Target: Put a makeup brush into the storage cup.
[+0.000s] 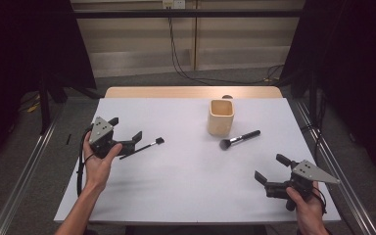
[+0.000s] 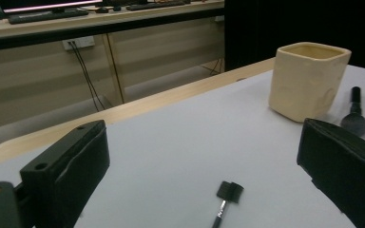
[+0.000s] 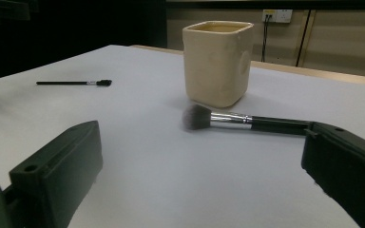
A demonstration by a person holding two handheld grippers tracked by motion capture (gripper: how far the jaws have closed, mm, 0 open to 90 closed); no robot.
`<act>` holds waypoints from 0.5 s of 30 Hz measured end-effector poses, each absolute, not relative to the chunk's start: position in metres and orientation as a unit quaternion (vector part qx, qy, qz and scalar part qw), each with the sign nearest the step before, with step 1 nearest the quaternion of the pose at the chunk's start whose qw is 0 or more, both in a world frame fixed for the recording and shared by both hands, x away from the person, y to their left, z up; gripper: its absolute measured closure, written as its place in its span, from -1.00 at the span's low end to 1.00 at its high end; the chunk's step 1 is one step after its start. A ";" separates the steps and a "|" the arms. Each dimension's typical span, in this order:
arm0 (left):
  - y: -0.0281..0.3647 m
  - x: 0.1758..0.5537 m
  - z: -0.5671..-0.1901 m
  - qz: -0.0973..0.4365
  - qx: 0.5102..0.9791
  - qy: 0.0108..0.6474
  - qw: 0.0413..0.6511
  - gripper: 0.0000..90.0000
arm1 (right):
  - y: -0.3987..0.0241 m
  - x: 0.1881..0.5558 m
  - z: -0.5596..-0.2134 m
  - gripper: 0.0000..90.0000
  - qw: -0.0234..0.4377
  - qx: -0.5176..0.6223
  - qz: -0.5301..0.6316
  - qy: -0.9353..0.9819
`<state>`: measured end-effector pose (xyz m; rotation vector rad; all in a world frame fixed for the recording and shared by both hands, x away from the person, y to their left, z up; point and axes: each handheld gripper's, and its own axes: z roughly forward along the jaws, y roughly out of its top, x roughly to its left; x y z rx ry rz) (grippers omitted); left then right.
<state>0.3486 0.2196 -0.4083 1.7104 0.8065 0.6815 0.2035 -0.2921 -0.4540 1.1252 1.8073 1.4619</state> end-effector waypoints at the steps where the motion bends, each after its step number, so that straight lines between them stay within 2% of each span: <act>1: 0.219 0.351 -0.408 0.286 0.716 0.340 0.539 -0.93 | -0.291 0.204 -0.454 -1.00 0.276 0.418 0.544 0.673; 12: 0.214 0.371 -0.407 0.265 0.723 0.343 0.539 -0.88 | -0.291 0.204 -0.454 -1.00 0.276 0.419 0.542 0.673; 15: 0.214 0.374 -0.408 0.256 0.744 0.341 0.515 -0.90 | -0.290 0.205 -0.454 -1.00 0.275 0.418 0.542 0.675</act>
